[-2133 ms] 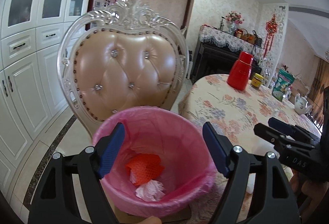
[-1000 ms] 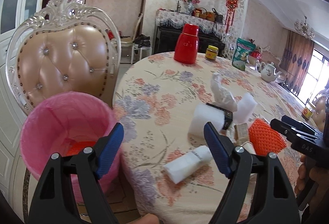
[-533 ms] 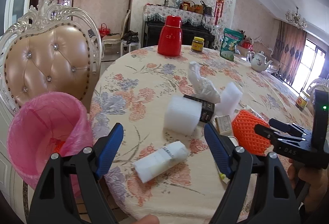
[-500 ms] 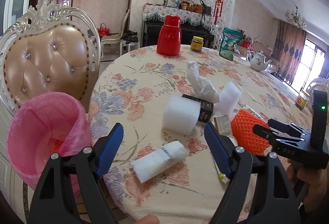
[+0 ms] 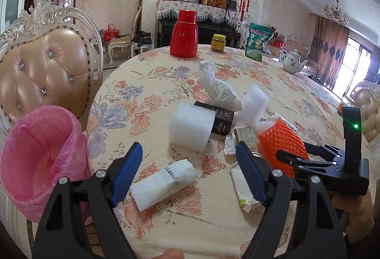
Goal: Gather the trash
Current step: 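Grasp the second orange foam net with the right tool while the left tool grasps the white foam block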
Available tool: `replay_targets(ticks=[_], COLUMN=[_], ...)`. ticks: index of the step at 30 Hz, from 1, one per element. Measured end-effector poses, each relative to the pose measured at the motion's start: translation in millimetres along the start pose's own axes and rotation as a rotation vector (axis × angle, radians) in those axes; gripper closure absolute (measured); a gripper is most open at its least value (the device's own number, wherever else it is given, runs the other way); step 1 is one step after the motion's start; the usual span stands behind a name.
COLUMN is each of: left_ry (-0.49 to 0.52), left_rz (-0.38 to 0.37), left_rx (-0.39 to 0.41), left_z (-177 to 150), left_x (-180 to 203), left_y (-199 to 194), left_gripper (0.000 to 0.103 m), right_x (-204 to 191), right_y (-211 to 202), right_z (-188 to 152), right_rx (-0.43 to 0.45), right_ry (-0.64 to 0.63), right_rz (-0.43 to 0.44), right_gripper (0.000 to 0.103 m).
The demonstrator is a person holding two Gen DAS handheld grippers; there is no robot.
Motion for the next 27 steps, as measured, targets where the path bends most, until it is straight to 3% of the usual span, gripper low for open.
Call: replay_targets(ticks=[3, 19, 27], left_ry=[0.0, 0.026, 0.047], left_rz=[-0.005, -0.021, -0.011], left_rx=[-0.006, -0.048, -0.078], left_z=[1, -1, 5], left_x=[2, 14, 13], left_y=[7, 39, 72], left_gripper=[0.025, 0.025, 0.025], right_x=[1, -1, 0], right_y=[2, -2, -33], right_z=[-2, -4, 6], right_rx=[-0.01, -0.012, 0.053], right_ry=[-0.006, -0.025, -0.01], right_rz=[-0.007, 0.015, 0.036], right_gripper=[0.029, 0.063, 0.064])
Point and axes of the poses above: each gripper's, at about its wrist camera, not at the fingertips, and y roughly the way its jaws point, x to its right, z to its top, the point moved 7 cm from there along y, roughly the way its jaws point, and after that the axes turned 3 degrees about x, right-handed, at the moved point
